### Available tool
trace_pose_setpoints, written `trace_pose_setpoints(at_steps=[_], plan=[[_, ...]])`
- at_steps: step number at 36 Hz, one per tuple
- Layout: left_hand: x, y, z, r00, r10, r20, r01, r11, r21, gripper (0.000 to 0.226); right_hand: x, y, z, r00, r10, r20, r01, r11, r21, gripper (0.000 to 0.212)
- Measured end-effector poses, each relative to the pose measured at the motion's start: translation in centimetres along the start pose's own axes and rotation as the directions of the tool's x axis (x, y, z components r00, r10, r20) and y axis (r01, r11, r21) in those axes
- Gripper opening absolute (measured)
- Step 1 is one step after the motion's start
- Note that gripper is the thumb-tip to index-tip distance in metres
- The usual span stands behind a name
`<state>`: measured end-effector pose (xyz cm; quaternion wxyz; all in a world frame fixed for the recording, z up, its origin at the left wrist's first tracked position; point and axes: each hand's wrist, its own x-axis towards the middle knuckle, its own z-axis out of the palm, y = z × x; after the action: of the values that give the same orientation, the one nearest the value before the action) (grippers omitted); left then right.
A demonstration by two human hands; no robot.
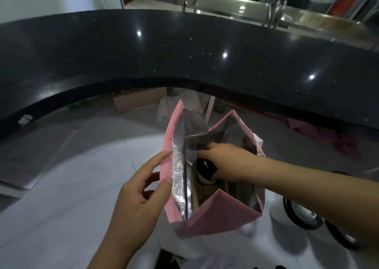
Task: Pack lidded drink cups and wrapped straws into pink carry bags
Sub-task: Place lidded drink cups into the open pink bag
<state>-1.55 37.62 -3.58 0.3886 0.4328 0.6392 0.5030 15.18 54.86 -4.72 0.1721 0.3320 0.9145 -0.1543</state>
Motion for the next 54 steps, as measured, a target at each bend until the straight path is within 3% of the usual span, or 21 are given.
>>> trace_pose_setpoints(at_steps=[5, 10, 16, 21, 25, 29, 33, 36, 39, 42, 46, 48, 54], plan=[[-0.4, 0.3, 0.3, 1.000, 0.000, 0.023, 0.001, 0.999, -0.047, 0.044, -0.4, -0.1, -0.4, 1.000, 0.002, -0.020, -0.002, 1.000, 0.025, 0.049], [-1.0, 0.4, 0.3, 0.996, -0.014, 0.093, 0.022, 0.996, -0.083, 0.066, 0.3, -0.6, -0.6, 0.996, -0.003, -0.087, 0.004, 1.000, 0.011, 0.054], [-1.6, 0.1, 0.2, 0.988, -0.046, 0.145, 0.056, 0.996, -0.065, 0.082, 2.0, -0.7, -0.5, 0.998, 0.015, -0.061, -0.013, 0.999, 0.042, 0.048], [-2.2, 0.4, 0.7, 0.990, -0.015, 0.138, 0.019, 0.999, -0.030, 0.078, 2.5, -0.4, -0.5, 1.000, -0.005, -0.026, 0.006, 1.000, 0.028, 0.056], [-2.3, 0.9, 1.1, 0.999, -0.020, 0.039, 0.022, 0.998, -0.060, 0.067, 1.3, -0.5, -2.1, 0.999, -0.017, 0.034, 0.015, 0.999, 0.045, 0.071], [-2.5, 1.8, 1.4, 0.997, -0.044, -0.059, 0.040, 0.997, -0.064, 0.060, -2.5, -1.4, -5.5, 0.997, -0.066, 0.048, 0.058, 0.986, 0.158, 0.057], [-3.0, 2.6, 2.2, 0.995, -0.040, -0.094, 0.034, 0.998, -0.059, 0.050, -8.7, -1.3, -7.7, 0.987, -0.100, -0.123, 0.135, 0.938, 0.321, 0.042], [-3.6, 2.8, 3.1, 0.996, -0.025, -0.091, 0.021, 0.999, -0.042, 0.045, -13.2, 0.8, -6.7, 0.949, -0.016, -0.313, 0.188, 0.828, 0.529, 0.038], [-4.1, 2.9, 4.3, 0.995, -0.022, -0.098, 0.018, 0.999, -0.040, 0.049, -17.3, 3.8, -3.4, 0.864, 0.184, -0.469, 0.220, 0.701, 0.679, 0.035], [-4.6, 3.0, 5.4, 0.995, -0.015, -0.101, 0.010, 0.999, -0.042, 0.057, -20.8, 6.9, 1.6, 0.751, 0.441, -0.491, 0.146, 0.614, 0.775, 0.032], [-5.1, 3.2, 6.4, 0.993, 0.019, -0.113, -0.014, 0.999, 0.049, 0.060, -23.8, 9.6, 7.5, 0.640, 0.629, -0.441, -0.071, 0.620, 0.782, 0.037], [-5.3, 3.5, 6.7, 0.992, 0.038, -0.118, -0.025, 0.994, 0.104, 0.060, -24.3, 9.7, 9.0, 0.658, 0.631, -0.411, -0.146, 0.642, 0.753, 0.045], [-6.4, 3.8, 7.4, 0.984, 0.091, -0.154, -0.052, 0.968, 0.244, 0.054, -23.5, 9.2, 10.7, 0.808, 0.484, -0.337, -0.232, 0.786, 0.573, 0.066]])
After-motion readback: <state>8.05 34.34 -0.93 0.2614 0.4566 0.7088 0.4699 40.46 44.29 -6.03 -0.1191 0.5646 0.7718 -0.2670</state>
